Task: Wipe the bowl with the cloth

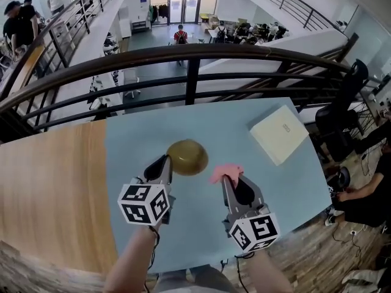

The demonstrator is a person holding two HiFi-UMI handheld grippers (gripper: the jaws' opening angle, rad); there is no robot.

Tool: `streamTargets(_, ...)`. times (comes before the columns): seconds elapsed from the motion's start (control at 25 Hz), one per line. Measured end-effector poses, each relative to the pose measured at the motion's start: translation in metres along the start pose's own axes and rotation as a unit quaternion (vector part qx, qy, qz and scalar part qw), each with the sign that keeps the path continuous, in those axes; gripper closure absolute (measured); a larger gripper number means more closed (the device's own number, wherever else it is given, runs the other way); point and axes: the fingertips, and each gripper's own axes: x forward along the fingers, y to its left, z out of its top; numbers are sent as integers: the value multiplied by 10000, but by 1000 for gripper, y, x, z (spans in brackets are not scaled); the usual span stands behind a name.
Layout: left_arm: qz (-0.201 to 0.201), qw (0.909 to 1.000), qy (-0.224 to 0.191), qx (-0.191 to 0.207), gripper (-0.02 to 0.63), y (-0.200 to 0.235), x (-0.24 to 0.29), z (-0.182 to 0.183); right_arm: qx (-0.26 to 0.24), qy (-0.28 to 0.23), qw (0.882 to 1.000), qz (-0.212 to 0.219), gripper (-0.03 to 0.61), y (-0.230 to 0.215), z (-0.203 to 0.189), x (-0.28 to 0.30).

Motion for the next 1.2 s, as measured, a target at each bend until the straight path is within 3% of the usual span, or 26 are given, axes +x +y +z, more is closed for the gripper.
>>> streamTargets(0.28,177,9966,-628,508,609,-42,-89,61,-424,-465,9980,-71,528,31,87,-63)
streamTargets(0.56,91,9910,-1098,761,609,-85,-161,96,-430,-803,9958,64,528,56,136,-122)
streamTargets(0.76,-41,9847,-1361,1085,609,-116,-206,112,-300,-1098,9926,429,528,80,168,-163)
streamTargets(1.0,-105,9780,-1649,1273,609,-134,-251,112,-556,-1258,9879,714,528,112,181,-201)
streamTargets(1.2,25,9763,-1591,1466,609,-137,-270,93,-506,-1173,9874,932,526,122,166,-216)
